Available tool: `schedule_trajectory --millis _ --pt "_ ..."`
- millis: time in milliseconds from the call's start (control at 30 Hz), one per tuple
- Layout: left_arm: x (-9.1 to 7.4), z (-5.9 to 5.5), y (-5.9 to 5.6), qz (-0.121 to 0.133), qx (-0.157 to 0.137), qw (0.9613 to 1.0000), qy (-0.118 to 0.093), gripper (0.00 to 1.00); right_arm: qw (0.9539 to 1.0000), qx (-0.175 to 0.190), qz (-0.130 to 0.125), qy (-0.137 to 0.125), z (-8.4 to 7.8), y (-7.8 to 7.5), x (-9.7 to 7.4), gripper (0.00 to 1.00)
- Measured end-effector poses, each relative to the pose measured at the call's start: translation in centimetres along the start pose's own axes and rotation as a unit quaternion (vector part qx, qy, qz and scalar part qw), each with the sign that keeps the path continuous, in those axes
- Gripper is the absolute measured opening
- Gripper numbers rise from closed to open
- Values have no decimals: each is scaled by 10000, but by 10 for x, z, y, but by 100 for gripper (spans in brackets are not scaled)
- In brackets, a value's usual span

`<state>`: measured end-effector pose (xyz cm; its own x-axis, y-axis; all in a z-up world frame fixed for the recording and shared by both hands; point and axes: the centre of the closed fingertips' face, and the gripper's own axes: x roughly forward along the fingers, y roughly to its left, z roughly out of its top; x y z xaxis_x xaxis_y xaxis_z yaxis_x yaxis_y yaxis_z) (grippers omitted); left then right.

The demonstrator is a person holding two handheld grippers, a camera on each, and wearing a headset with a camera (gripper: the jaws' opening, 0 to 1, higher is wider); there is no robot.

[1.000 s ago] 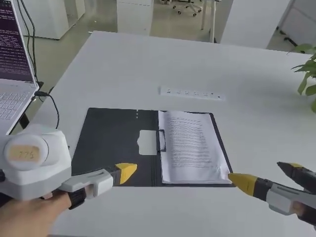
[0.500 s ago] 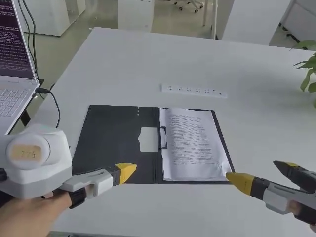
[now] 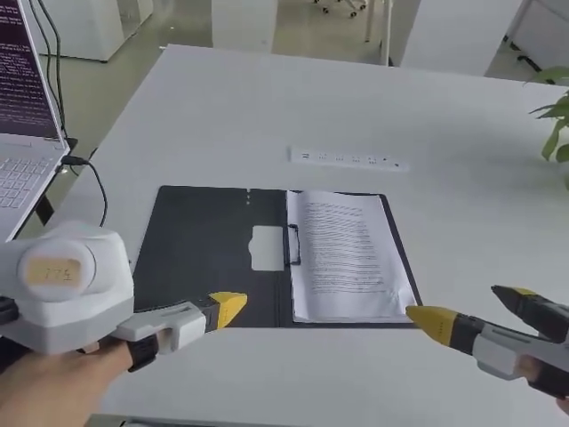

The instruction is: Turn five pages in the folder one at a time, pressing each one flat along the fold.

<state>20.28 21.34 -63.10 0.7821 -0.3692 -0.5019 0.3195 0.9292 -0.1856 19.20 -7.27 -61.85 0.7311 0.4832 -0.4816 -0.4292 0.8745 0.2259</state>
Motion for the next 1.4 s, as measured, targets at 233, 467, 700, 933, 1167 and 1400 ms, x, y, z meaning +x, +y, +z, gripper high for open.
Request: schedule_trajectory --millis 233,467,700,933,1167,1400 --pt "8 -4 -7 -86 64 9999 77 92 10000 54 -10 -16 -3 -2 2 89" --pt "19 -9 -17 -256 155 9994 191 91 9999 124 -17 22 -8 -5 4 89" --pt "40 -13 -34 -501 467 9972 294 89 9998 176 -8 28 -12 -5 5 89" --pt "65 -17 -55 -784 820 9923 502 89 9997 236 -34 12 -14 -8 5 88" --pt "96 -23 -78 -1046 1156 9860 585 89 9996 290 -47 26 -18 -10 5 88" --pt "132 -29 -105 -1329 1409 9787 685 89 9993 376 -42 1 -21 -11 8 87"
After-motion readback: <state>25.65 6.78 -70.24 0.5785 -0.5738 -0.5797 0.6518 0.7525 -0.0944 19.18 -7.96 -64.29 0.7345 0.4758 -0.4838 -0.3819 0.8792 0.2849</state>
